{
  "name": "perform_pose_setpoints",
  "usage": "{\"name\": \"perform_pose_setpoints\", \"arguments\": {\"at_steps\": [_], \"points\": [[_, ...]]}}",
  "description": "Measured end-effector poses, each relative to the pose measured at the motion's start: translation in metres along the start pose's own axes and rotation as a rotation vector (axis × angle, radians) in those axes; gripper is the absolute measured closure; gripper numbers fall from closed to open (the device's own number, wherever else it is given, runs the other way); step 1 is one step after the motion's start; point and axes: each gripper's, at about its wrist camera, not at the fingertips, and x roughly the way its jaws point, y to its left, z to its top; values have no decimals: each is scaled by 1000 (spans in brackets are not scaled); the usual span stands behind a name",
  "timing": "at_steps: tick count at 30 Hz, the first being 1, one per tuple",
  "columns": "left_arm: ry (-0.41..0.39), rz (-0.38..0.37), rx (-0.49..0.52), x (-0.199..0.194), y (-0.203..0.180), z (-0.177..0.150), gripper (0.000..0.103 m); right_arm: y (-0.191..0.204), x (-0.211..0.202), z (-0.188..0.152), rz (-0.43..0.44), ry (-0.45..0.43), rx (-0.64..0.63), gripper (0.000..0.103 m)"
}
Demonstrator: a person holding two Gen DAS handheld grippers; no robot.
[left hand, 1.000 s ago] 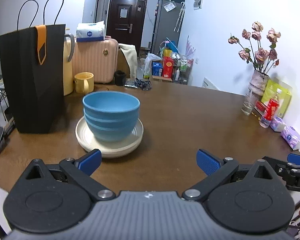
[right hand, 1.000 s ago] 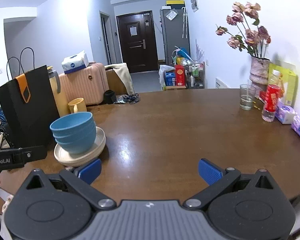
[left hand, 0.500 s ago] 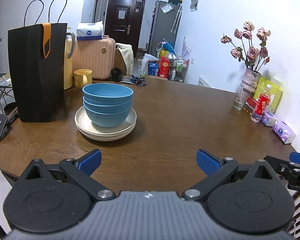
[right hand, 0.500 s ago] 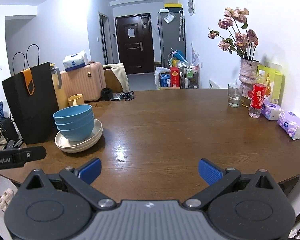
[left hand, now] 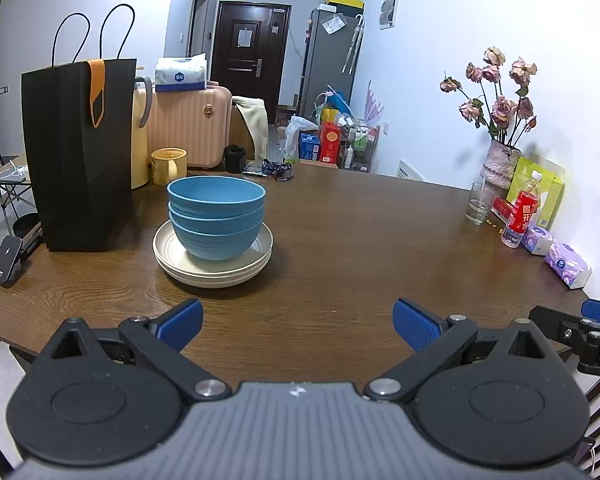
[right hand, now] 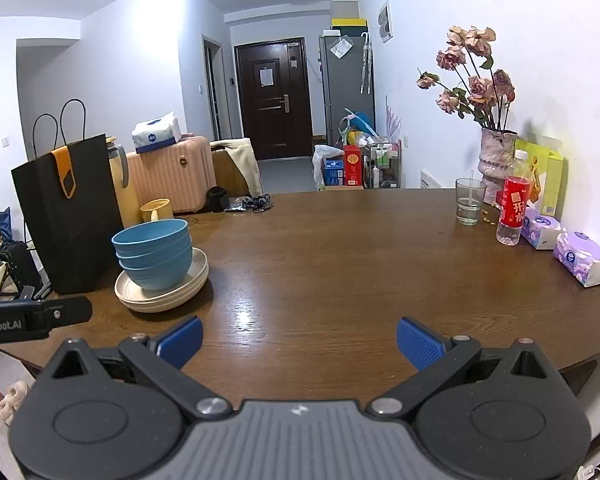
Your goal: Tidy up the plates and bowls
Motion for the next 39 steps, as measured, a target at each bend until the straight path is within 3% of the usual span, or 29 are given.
{"name": "perform_pose_setpoints", "arguments": {"at_steps": [39], "points": [[-26, 0, -8, -8, -2, -5, 0, -3, -7, -1, 3, -10, -8, 0]]}}
